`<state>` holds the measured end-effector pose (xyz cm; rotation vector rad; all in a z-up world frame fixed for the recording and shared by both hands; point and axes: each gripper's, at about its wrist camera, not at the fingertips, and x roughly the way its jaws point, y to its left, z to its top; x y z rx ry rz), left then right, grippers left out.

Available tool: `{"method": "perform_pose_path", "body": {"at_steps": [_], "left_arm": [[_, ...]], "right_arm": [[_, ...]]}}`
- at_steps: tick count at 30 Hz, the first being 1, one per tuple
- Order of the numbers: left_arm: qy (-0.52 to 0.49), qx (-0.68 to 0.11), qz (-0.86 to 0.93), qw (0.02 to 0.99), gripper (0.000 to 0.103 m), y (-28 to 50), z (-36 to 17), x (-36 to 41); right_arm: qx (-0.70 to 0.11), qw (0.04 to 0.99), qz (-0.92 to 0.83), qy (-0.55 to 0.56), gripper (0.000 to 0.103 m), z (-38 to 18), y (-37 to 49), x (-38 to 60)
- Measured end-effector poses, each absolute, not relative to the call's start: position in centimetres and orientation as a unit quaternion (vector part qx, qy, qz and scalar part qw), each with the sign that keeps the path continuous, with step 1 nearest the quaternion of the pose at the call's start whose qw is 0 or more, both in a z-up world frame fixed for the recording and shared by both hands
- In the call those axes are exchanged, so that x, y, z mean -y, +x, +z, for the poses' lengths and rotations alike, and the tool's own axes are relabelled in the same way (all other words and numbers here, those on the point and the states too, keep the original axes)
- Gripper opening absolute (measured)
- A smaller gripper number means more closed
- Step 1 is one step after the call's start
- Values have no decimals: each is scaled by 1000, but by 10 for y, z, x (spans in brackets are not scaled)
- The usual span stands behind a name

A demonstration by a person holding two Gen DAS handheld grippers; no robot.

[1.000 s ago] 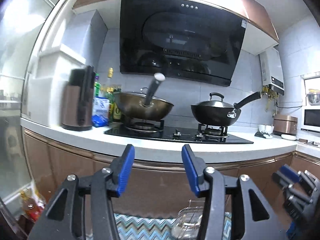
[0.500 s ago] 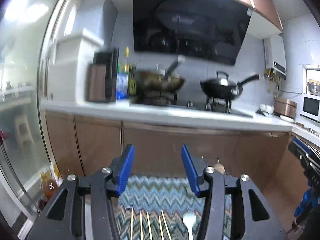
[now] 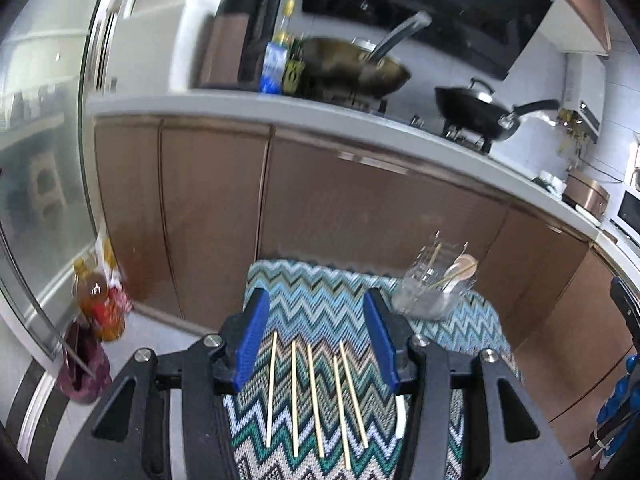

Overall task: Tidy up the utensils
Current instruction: 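Grasp a third white spoon with the right gripper while the left gripper grasps a chopstick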

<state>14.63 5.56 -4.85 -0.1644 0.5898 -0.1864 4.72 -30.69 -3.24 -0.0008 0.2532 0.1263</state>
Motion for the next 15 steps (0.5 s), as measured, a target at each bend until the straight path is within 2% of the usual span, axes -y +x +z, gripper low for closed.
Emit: {"method": "perform_pose_path", "body": {"at_steps": [11,15], "left_arm": [[-107,-463,-160,865,46,212,-146,-24],[-94,-528,-171,826,37,245,-190,-3]], "right_arm": [[-241,964,109,34,41,-105,109,309],[-303,941,142,49,41,-144,142,301]]}}
